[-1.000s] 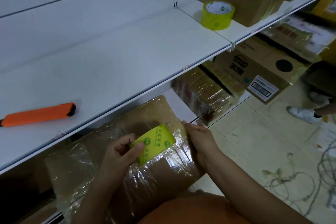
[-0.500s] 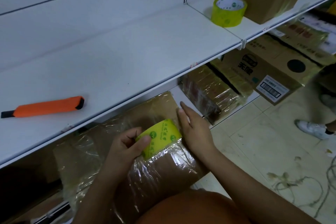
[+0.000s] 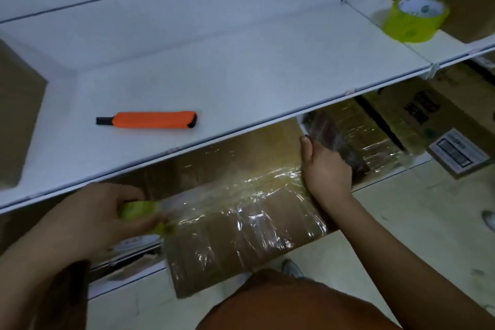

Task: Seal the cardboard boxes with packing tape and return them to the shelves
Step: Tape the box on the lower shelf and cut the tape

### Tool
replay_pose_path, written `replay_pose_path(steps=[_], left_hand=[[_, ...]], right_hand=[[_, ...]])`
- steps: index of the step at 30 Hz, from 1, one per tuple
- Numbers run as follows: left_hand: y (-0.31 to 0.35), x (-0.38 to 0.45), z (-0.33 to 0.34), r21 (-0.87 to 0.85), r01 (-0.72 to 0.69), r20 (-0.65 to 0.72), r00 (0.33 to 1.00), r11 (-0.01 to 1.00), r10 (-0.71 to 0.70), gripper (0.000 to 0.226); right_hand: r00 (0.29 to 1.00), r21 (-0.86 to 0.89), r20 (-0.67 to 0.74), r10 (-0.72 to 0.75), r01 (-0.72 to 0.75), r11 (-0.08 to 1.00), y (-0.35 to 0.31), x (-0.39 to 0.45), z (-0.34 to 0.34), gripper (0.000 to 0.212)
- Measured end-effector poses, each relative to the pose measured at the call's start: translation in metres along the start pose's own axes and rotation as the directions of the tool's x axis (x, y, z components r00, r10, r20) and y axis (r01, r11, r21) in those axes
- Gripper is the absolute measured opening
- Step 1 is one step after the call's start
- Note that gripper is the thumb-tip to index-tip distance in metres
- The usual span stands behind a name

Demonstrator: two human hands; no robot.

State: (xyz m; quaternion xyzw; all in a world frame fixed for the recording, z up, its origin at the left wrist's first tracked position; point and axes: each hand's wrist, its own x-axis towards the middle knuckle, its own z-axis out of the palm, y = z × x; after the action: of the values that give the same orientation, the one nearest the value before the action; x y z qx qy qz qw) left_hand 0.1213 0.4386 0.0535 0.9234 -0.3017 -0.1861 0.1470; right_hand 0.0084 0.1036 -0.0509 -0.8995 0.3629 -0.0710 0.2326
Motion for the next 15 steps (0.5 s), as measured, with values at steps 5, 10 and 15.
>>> replay_pose_path(steps=[5,10,15], left_hand=[[-0.023,-0.01,0.008,0.209,0.151,0.061,0.984,0.966,-0.167,0.074],[-0.047,0.006,0.029,0.258,0.206,0.039,0.974,0.944,-0.223,0.078],[-0.061,0.013,0.038,0.026,0.153,0.17,0.973,0.988,-0.155,0.069]], right_hand=[[0.999,-0.01,-0.016,-0.03,0.03,1.0,-0.008,-0.004,0.001,0.05],[0.999,-0.041,-0.046,-0.025,0.024,0.999,-0.008,-0.014,0.007,0.052],[0.998,-0.011,-0.067,-0.015,0.014,1.0,-0.008,-0.014,0.008,0.053]])
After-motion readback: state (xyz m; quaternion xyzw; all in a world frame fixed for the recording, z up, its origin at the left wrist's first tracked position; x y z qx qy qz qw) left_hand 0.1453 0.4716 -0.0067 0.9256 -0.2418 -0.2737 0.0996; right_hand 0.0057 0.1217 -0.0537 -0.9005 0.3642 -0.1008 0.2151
